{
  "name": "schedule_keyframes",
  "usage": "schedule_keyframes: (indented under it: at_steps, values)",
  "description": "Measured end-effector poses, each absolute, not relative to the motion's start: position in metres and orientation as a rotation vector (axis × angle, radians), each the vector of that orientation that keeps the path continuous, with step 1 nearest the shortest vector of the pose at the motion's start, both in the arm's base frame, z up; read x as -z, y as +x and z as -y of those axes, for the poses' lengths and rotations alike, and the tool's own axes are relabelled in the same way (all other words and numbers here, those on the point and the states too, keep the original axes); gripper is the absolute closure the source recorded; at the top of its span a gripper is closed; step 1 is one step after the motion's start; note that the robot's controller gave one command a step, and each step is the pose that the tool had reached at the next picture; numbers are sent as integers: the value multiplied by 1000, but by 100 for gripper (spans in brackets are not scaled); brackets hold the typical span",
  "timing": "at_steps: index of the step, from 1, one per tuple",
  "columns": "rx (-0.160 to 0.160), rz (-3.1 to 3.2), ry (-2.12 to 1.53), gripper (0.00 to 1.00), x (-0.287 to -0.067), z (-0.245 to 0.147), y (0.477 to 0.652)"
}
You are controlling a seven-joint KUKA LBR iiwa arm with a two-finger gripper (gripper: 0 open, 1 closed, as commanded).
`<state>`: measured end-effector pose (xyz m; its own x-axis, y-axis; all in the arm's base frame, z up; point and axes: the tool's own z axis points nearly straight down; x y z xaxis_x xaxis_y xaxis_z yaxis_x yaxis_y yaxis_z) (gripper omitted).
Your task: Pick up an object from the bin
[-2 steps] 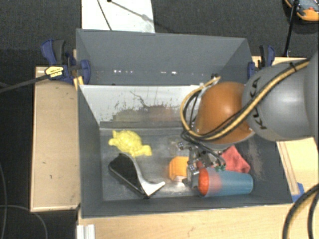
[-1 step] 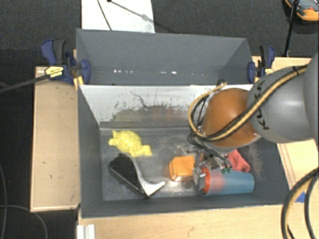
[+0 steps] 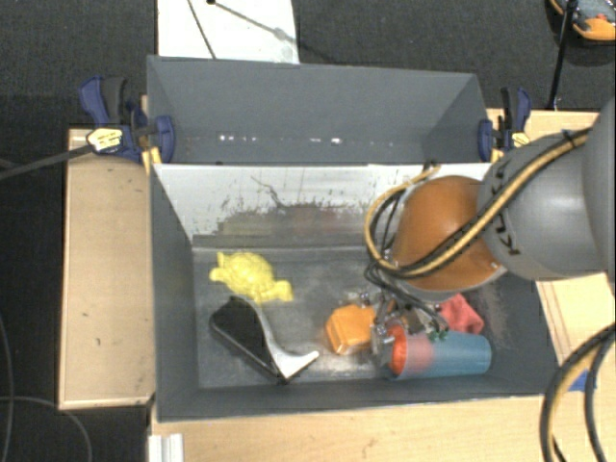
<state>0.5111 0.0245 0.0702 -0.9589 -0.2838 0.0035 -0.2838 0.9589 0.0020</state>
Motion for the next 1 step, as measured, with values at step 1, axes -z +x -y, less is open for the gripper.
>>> schedule_keyframes:
  at_steps: [1]
  values:
    - [2,3106,448,100,-70,-24,511]
